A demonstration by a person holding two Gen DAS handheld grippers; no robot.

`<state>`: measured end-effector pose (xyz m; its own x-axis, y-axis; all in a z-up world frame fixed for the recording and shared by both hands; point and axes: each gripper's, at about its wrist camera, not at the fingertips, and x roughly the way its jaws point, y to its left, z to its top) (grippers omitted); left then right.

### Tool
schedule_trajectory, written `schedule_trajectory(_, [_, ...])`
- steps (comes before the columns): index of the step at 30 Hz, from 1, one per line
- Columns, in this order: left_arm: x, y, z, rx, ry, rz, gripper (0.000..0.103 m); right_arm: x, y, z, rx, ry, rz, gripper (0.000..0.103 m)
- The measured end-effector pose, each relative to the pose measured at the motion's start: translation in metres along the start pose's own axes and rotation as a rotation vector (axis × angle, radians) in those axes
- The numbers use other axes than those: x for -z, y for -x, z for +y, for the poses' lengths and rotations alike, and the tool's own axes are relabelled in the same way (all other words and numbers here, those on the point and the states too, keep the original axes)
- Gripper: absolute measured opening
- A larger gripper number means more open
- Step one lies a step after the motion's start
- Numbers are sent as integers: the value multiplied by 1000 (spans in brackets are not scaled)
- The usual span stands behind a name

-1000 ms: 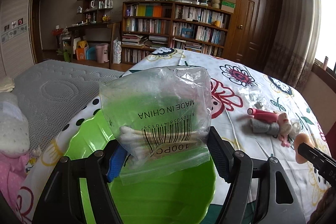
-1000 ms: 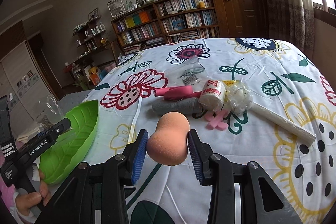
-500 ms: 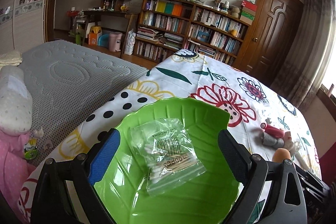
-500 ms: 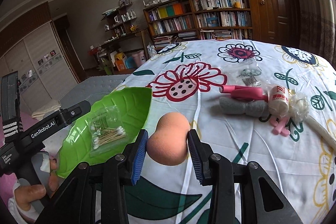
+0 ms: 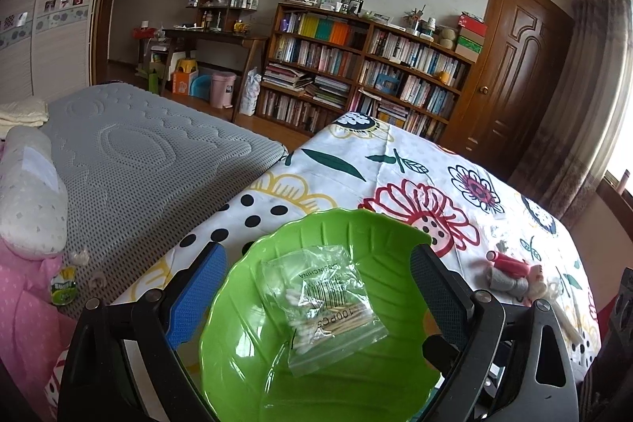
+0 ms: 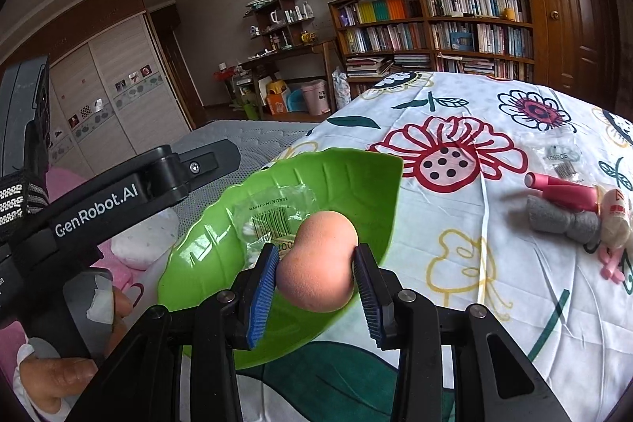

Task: Organize soft objects
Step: 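Lower the orange sponge into the green bowl and open the right tool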

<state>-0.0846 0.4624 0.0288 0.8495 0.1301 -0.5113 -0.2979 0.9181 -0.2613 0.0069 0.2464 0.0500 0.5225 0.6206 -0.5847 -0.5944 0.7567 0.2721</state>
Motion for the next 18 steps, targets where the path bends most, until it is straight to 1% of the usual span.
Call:
schedule_trajectory(1, [0,0,1,-1,3,0,95,1,-2,1,-8,-2,5,43])
schedule_trajectory(2, [-1,0,2,-2,6,-1,95,2,-4,1,-12,-3,9,46])
schedule_trajectory(3, [-1,0,2,-3,8,-1,95,3,-4,2,-14,-4,11,55])
schedule_trajectory(5, [-1,-1,3,-5,11,3,95,5,-4,1,3,-2,4,70])
schedule_trajectory(8, [-1,-3,3,-1,15,14,95,6,-2,0,17,5,-6,70])
schedule_trajectory(14, [0,-4,1,1,2,16,95,9,5,-7,30,-31,-15,70])
schedule_trajectory(18, [0,-5,3,6,17,26,95,12,9,-12,41,-48,-24,70])
